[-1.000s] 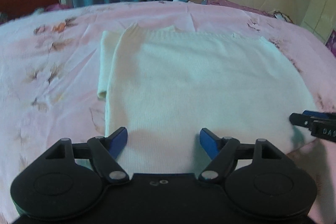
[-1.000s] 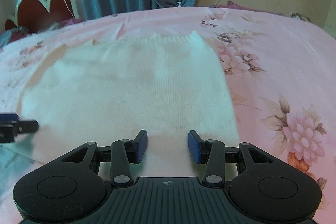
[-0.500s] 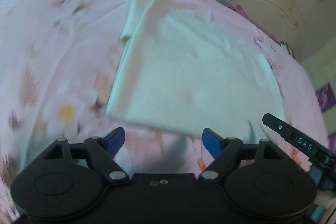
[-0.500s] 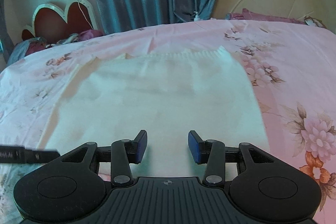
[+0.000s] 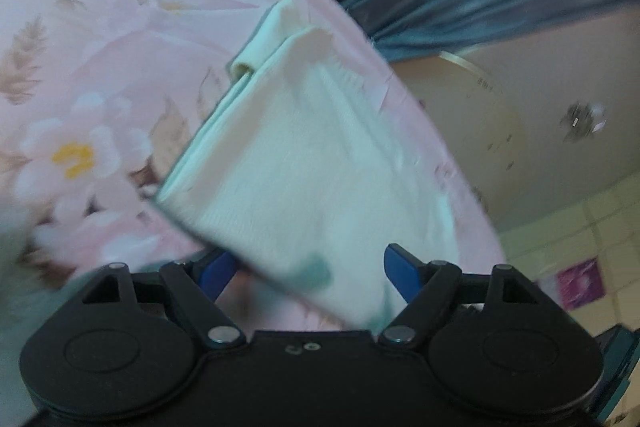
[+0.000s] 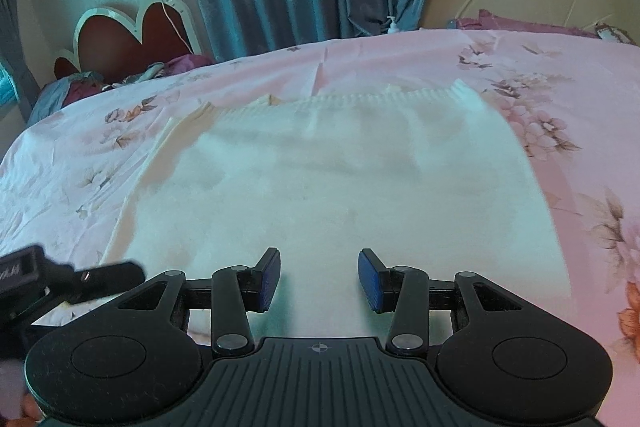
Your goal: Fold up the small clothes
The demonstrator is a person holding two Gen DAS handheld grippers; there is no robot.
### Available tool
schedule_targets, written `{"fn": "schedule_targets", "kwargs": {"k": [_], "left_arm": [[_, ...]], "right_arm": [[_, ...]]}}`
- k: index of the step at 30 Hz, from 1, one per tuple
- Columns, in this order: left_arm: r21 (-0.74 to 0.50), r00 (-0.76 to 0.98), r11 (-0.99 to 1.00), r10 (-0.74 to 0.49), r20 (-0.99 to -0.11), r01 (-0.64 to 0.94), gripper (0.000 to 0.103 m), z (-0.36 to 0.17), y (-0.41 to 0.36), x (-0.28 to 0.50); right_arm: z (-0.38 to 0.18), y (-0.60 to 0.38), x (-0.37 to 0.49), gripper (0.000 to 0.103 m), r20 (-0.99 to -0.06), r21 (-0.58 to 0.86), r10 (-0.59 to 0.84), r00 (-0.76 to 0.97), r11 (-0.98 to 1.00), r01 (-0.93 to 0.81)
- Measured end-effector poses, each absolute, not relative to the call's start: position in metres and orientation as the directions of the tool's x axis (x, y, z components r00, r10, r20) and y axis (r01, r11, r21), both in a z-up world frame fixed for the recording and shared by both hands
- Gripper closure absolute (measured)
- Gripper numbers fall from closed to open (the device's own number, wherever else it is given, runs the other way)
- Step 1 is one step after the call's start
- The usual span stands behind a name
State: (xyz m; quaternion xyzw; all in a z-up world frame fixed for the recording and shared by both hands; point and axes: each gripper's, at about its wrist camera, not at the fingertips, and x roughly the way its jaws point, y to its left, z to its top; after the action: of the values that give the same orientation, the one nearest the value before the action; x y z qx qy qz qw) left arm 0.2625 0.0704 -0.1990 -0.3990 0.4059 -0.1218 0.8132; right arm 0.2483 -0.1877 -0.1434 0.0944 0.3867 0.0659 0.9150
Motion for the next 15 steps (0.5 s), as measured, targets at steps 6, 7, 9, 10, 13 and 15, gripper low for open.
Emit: {"fn": "schedule_targets", "kwargs": {"k": [6, 7, 9, 10, 13, 15], "left_arm": [[-0.799, 0.731, 0.589, -0.491, -0.473, -0.121, 0.024, -0.209, 0.062, 0.287], [-0.808, 0.747, 0.577, -0.482, -0.458, -0.122, 0.024, -0.211, 0.061, 0.291], [-0.824, 0.771, 0.552, -0.467, -0.433, -0.128, 0.025, -0.213, 0.061, 0.295], [-0.831, 0.785, 0.540, -0.455, -0.420, -0.132, 0.025, -0.213, 0.060, 0.298], [-0.839, 0.809, 0.525, -0.425, -0.406, -0.144, 0.038, -0.216, 0.059, 0.302], [-0.845, 0.815, 0.505, -0.406, -0.414, -0.177, 0.066, -0.223, 0.062, 0.305]], "right_arm": [[-0.148, -0.176, 0.280, 0.060, -0.680, 0.199, 0.175, 0.712, 0.979, -0.050], [-0.148, -0.175, 0.287, 0.060, -0.677, 0.196, 0.172, 0.715, 0.979, -0.050], [-0.149, -0.173, 0.299, 0.060, -0.671, 0.190, 0.162, 0.723, 0.981, -0.042], [-0.150, -0.173, 0.304, 0.060, -0.669, 0.185, 0.155, 0.727, 0.982, -0.038], [-0.156, -0.169, 0.320, 0.060, -0.675, 0.139, 0.113, 0.729, 0.990, -0.025], [-0.166, -0.164, 0.326, 0.060, -0.690, 0.093, 0.086, 0.719, 0.995, -0.029]]}}
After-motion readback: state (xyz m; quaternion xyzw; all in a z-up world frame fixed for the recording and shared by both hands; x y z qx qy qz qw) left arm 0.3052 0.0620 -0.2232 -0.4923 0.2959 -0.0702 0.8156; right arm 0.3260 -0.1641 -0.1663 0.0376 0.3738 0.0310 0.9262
